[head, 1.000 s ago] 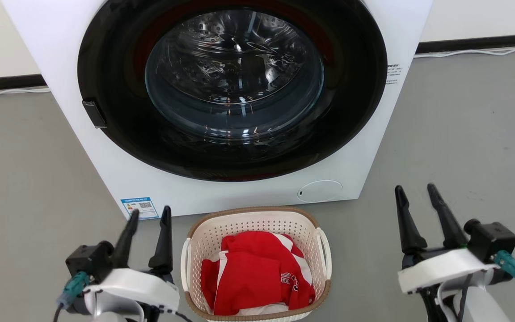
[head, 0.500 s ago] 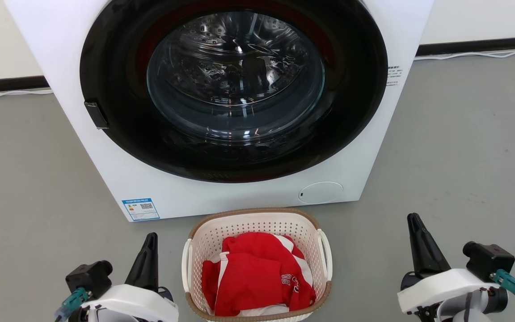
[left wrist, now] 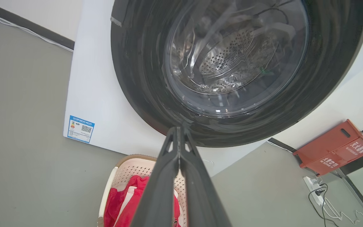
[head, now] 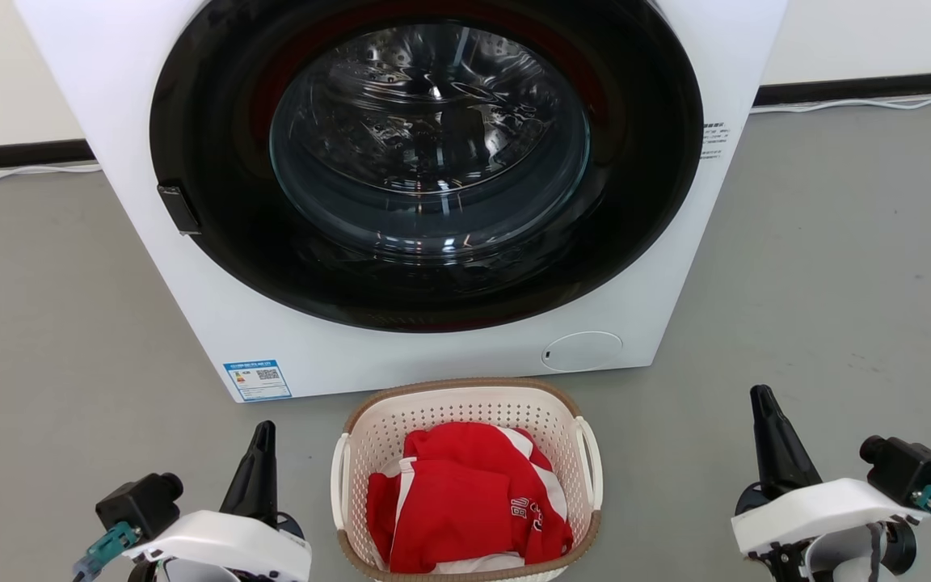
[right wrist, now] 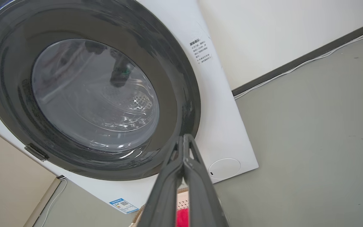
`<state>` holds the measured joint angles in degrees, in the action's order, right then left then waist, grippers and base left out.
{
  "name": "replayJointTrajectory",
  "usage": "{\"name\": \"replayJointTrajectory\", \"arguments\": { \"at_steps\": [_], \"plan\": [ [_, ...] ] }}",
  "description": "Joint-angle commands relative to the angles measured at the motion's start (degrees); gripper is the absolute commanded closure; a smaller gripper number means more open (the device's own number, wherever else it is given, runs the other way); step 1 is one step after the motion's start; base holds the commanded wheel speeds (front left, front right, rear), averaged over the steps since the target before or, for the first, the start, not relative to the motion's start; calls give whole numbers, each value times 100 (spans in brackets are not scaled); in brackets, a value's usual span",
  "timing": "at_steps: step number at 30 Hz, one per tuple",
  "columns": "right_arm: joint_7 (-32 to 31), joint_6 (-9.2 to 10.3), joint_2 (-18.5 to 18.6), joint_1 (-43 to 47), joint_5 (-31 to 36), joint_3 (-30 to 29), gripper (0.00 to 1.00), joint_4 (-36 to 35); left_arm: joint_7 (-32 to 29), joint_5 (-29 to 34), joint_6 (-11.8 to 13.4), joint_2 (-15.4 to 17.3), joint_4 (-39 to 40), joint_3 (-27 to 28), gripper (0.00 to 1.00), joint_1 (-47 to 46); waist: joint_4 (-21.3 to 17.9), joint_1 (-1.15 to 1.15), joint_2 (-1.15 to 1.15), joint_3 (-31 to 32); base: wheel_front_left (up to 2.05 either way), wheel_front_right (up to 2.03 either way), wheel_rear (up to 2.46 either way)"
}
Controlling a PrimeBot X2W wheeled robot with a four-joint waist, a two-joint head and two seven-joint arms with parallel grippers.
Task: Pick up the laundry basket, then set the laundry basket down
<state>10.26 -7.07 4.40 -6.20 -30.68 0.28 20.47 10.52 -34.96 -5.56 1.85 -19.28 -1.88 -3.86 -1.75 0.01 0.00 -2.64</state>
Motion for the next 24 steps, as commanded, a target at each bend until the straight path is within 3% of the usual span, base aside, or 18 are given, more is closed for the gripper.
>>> {"name": "replayJointTrajectory", "arguments": {
  "at_steps": [1,24],
  "plan": [
    [-47,-9,16,-166,-148,-10,100,-190,-45,-126,-34,29,179,82,100,-181,2,-1,0,3,0,0,0],
    [-429,-17,-24,-126,-1553,-168,100,-297,-434,-1437,-71,46,259,260,100,-193,42,-1,0,60,0,0,0]
  ]
}}
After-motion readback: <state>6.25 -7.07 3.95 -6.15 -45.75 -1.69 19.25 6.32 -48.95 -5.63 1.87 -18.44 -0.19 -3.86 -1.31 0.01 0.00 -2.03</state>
